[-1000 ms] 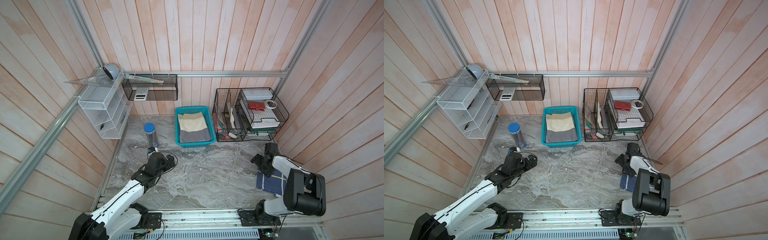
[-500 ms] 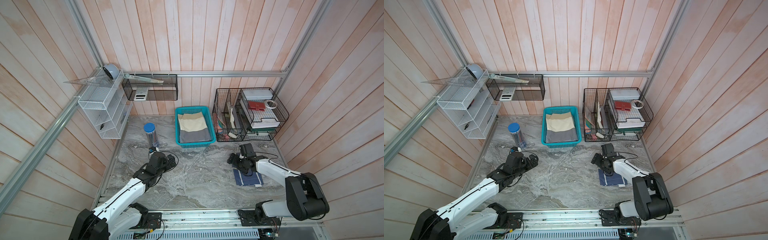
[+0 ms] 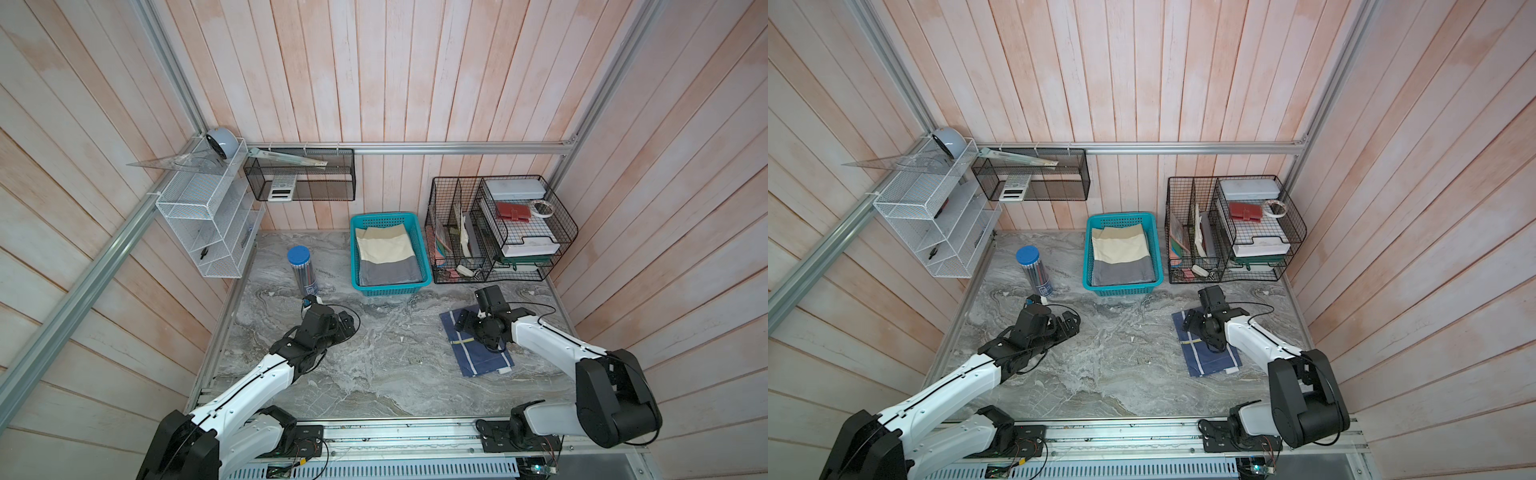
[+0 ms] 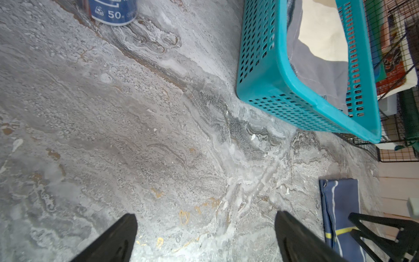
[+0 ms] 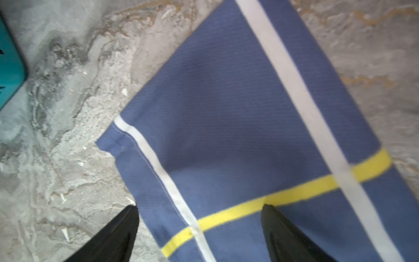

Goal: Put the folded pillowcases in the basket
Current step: Move the pillowcase to the center of the board.

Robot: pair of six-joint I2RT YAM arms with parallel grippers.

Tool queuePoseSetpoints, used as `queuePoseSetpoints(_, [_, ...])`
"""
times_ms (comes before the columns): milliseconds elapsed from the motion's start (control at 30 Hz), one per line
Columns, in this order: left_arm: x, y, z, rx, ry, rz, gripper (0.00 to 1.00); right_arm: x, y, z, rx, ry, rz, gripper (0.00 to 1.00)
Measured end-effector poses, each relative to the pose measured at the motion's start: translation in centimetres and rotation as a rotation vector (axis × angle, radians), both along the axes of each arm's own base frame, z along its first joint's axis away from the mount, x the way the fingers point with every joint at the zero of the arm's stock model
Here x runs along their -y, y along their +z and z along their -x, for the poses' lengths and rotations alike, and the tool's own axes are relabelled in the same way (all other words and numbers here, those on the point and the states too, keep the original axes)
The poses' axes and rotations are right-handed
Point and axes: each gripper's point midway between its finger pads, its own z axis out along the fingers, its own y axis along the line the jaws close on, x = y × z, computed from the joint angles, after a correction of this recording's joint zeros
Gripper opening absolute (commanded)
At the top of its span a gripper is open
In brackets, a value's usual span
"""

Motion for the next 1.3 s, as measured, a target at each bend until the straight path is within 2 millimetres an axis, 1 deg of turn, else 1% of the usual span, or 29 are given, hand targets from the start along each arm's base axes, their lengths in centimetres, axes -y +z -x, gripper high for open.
queuePoseSetpoints(100, [0.4, -0.3, -0.1, -0.006, -0.001, 0.009, 1.0, -0.3, -0.6, 0.7, -0.015, 0.031, -0.004, 0.91])
queuePoseSetpoints(167, [0.9, -0.6, -0.1, -0.013, -0.008, 0.013, 1.0, -0.8, -1.2, 1.4, -0.021, 0.054, -0.003, 0.91])
queuePoseSetpoints(200, [1.1, -0.7, -0.1, -0.017, -0.012, 0.013, 1.0, -1.2, -1.1, 1.4, -0.013, 0.064, -0.007, 0.91])
queuePoseSetpoints(300, [1.7, -1.4, 0.0, -0.037, -0.027, 0.008, 1.0, -3.3, -1.0, 1.6, 0.011, 0.111, -0.028, 0.91])
queuePoseSetpoints(400, [2.4, -1.7, 0.1, -0.045, -0.039, 0.01, 1.0, -6.0, -0.9, 1.6, 0.038, 0.153, -0.063, 0.91])
queuePoseSetpoints(567, [3.1, -1.8, 0.2, -0.044, -0.048, 0.024, 1.0, -11.4, -0.4, 2.2, 0.038, 0.248, -0.131, 0.91])
queuePoseSetpoints(667, [3.4, -2.0, 0.2, -0.05, -0.054, 0.024, 1.0, -13.5, -0.1, 3.0, 0.022, 0.293, -0.163, 0.91])
queuePoseSetpoints(733, [3.7, -2.3, 0.4, -0.057, -0.06, 0.021, 1.0, -14.1, 0.4, 3.1, 0.023, 0.312, -0.175, 0.91])
queuePoseSetpoints(800, [4.1, -2.6, 0.5, -0.067, -0.074, 0.014, 1.0, -13.8, 0.9, 2.8, 0.03, 0.319, -0.16, 0.91])
queuePoseSetpoints(900, [5.3, -2.8, 0.8, -0.077, -0.107, 0.003, 1.0, -12.0, 1.8, 1.7, 0.059, 0.295, -0.109, 0.91])
queuePoseSetpoints(1000, [6.7, -2.8, 0.9, -0.08, -0.143, -0.004, 1.0, -8.1, 2.1, 0.2, 0.076, 0.215, -0.052, 0.92])
queuePoseSetpoints(1067, [7.7, -2.7, 0.9, -0.079, -0.164, -0.004, 1.0, -5.5, 1.6, -0.4, 0.068, 0.168, -0.023, 0.92])
queuePoseSetpoints(1100, [8.1, -2.6, 0.8, -0.077, -0.172, -0.003, 1.0, -4.6, 1.2, -0.3, 0.056, 0.157, -0.008, 0.91])
queuePoseSetpoints(1167, [8.7, -2.6, 0.8, -0.076, -0.186, -0.003, 0.98, -3.8, 0.2, 0.5, 0.026, 0.164, 0.007, 0.91])
queuePoseSetpoints(1300, [9.7, -3.2, 0.8, -0.088, -0.203, -0.009, 0.95, -4.3, -1.2, 2.1, -0.023, 0.2, -0.007, 0.88])
